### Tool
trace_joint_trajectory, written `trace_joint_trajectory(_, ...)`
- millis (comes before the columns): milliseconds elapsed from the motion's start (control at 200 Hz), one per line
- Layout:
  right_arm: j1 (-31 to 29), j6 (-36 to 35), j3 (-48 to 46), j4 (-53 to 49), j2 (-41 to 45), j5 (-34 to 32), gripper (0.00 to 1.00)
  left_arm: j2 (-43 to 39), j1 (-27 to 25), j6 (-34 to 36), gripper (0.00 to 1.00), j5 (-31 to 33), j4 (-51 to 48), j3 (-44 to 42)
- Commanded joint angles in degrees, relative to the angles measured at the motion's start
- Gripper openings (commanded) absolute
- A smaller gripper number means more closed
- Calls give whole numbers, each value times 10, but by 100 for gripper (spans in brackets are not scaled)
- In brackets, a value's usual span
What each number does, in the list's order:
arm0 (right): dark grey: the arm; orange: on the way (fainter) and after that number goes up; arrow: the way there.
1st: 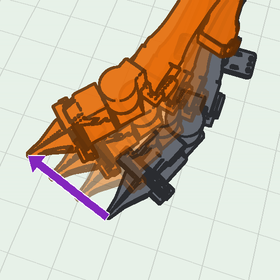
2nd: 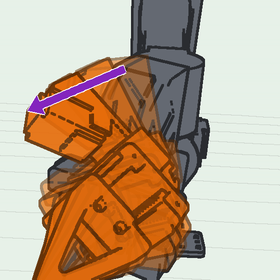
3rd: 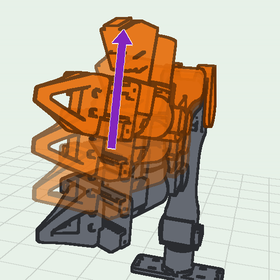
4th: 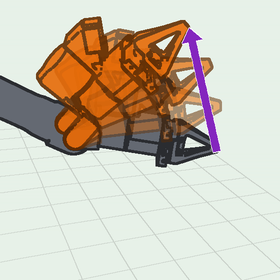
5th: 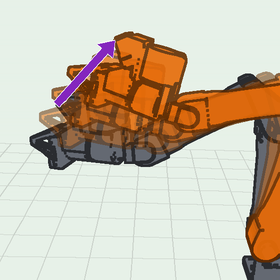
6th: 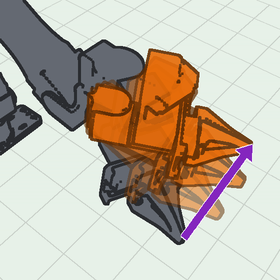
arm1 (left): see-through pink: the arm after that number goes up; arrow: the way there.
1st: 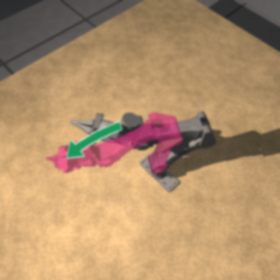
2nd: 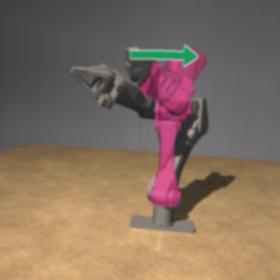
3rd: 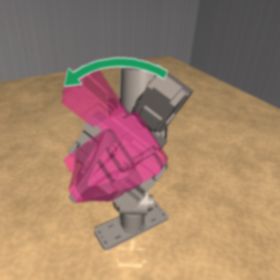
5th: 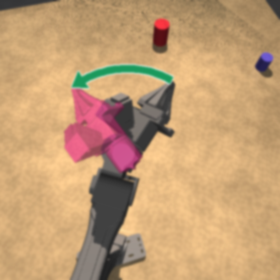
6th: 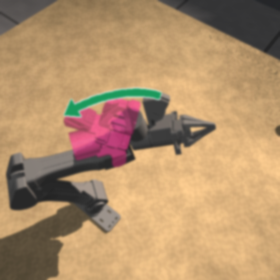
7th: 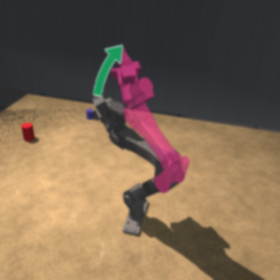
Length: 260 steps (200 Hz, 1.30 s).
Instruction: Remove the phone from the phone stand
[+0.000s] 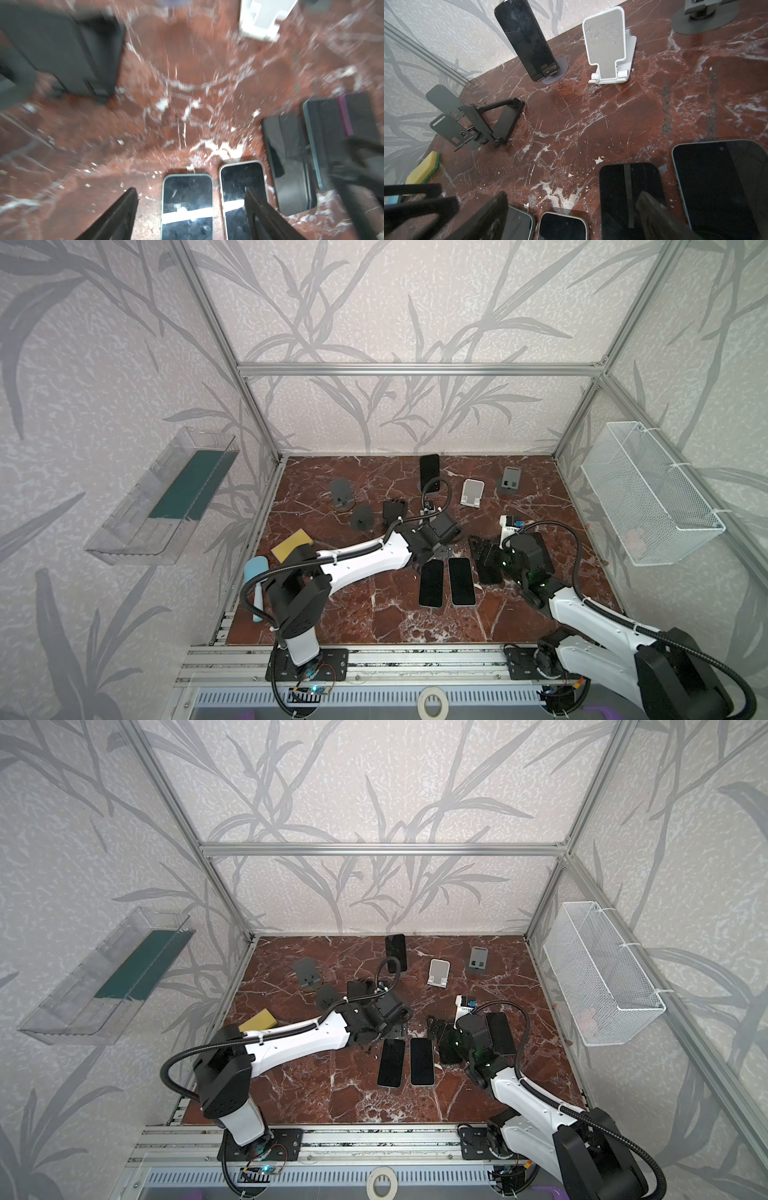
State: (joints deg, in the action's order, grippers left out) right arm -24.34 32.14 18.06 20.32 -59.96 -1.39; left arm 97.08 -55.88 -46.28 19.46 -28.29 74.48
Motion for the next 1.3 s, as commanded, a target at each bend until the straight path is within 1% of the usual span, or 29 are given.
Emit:
trace_joint_trajectory(0,-3,6,15,2,4,3,97,-61,-1,55,81,92,29,-24)
trace_joint_trajectory(115,-3,8,16,4,1,5,96,-141,-1,117,81,123,103,-73)
trace_joint_trajectory(195,-3,8,15,4,1,3,97,-205,-1,167,81,142,183,-124)
trace_joint_trajectory(240,-3,7,16,4,1,3,97,-239,-1,193,86,155,231,-155)
trace_joint_trajectory(295,-3,6,15,3,1,-1,97,-275,-1,231,99,175,289,-194)
trace_joint_trajectory(340,-4,6,15,2,0,-2,97,-299,0,274,99,187,344,-222)
trace_joint_trajectory(415,-3,7,15,5,-1,1,97,-326,1,349,99,217,407,-245)
trace_joint_trajectory(460,-3,8,15,7,-3,2,97,-336,5,399,99,223,431,-249)
trace_joint_trajectory(510,-3,8,16,8,-6,5,97,-338,14,451,99,230,444,-244)
trace_joint_trajectory(570,-4,8,16,10,-8,7,98,-330,36,483,99,255,443,-227)
trace_joint_trajectory(610,-3,7,17,10,-9,8,98,-324,59,485,99,260,426,-211)
trace_joint_trajectory(666,-4,1,16,10,-11,7,98,-317,104,457,99,239,386,-189)
trace_joint_trajectory(746,-6,-16,18,7,-15,-10,98,-313,180,366,99,195,334,-167)
trace_joint_trajectory(796,-7,-27,17,7,-13,-16,98,-313,217,317,100,163,314,-166)
trace_joint_trajectory(831,-9,-33,16,9,-9,-17,98,-313,234,295,99,144,305,-168)
trace_joint_trajectory(871,-10,-29,14,16,-2,-14,98,-316,250,287,99,123,307,-176)
trace_joint_trajectory(946,-17,-25,19,26,15,-3,98,-318,270,286,99,95,313,-199)
trace_joint_trajectory(1006,-37,-44,57,-18,20,-28,99,-318,276,288,99,98,304,-207)
trace_joint_trajectory(1056,-46,-67,98,-58,12,-35,99,-321,276,281,99,102,298,-209)
trace_joint_trajectory(1166,-51,-80,180,-105,-32,-25,100,-336,276,274,99,80,298,-212)
trace_joint_trajectory(1296,-57,-96,287,-148,-124,-21,99,-346,276,268,97,51,274,-205)
